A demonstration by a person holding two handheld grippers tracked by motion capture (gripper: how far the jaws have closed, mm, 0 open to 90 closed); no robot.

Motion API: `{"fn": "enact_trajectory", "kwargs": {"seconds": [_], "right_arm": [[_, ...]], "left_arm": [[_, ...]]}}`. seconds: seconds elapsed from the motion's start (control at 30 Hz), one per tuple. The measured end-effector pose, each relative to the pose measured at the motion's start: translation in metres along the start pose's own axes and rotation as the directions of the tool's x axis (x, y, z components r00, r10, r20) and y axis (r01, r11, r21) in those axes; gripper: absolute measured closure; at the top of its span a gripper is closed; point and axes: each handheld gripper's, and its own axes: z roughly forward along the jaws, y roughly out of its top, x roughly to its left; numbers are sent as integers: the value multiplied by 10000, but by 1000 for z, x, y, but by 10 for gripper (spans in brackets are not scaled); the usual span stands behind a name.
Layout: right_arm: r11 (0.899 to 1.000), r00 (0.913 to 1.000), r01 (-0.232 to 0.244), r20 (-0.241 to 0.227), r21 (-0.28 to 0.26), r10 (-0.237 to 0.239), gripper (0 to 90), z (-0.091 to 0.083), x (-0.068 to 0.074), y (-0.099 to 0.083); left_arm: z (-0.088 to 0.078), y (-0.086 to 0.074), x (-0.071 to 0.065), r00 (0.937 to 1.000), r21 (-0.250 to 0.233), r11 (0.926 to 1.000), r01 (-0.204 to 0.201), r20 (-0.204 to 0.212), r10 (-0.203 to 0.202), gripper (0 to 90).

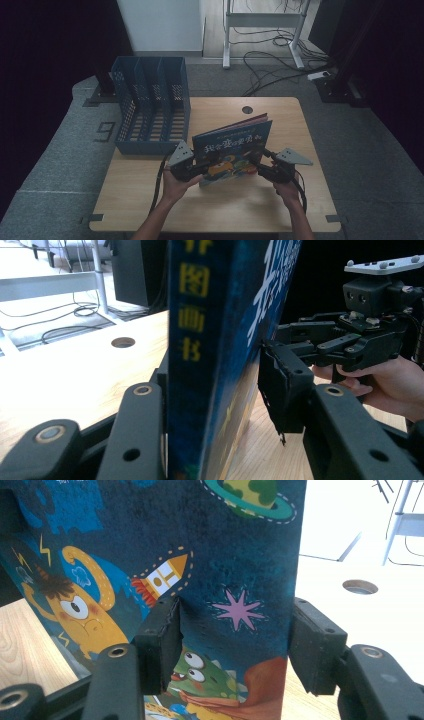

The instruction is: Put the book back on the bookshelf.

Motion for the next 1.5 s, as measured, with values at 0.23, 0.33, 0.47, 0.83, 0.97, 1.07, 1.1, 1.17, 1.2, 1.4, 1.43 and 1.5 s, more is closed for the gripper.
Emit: {"fn": "enact_trajectory", "kwargs": {"seconds": [0.23,0.33,0.47,0.83,0.97,1.07,1.1,1.17,1.2,1.4,1.43,1.5], "right_arm": [[10000,10000,28,-68,-65,-28,417,1,-1,0],[10000,9998,18,-192,-90,-20,411,2,-2,-1],[9999,9988,97,-486,-104,-102,405,4,0,-1],[9993,9991,385,-157,-10,-385,375,6,2,-1],[9995,9996,280,-31,109,-280,364,6,1,-3],[9997,9998,166,67,151,-167,352,4,-1,-4],[9998,9998,147,116,121,-148,351,4,-1,-4],[9998,9998,11,212,180,-15,347,3,-4,-5],[9998,9997,-13,227,184,9,347,2,-4,-5],[9998,9995,-130,275,151,125,350,-2,-7,-5],[9997,9995,-147,273,174,143,353,-3,-7,-5],[9997,9994,-173,318,175,167,354,-4,-7,-5]], "left_arm": [[2,0,1,9997,-19,10000,-5,239,5,581],[3,1,-2,9994,-10,10000,34,343,-33,587],[2,1,-6,9989,-132,9999,9,479,-3,608],[-1,0,-13,9976,-270,9992,-292,618,308,727],[-1,0,-14,9983,-250,9994,-245,521,258,782],[-1,0,-13,9990,-278,9993,-259,352,268,803],[-1,-1,-13,9992,-321,9992,-239,298,248,805],[-1,-1,-14,9997,-383,9991,-193,118,198,811],[-2,-2,-14,9999,-430,9990,-119,67,122,815],[-3,-2,-13,9998,-702,9974,148,-84,-154,819],[-4,-2,-13,9998,-776,9968,177,-107,-186,819],[-6,-1,-13,9995,-936,9953,247,-147,-262,819]]}}
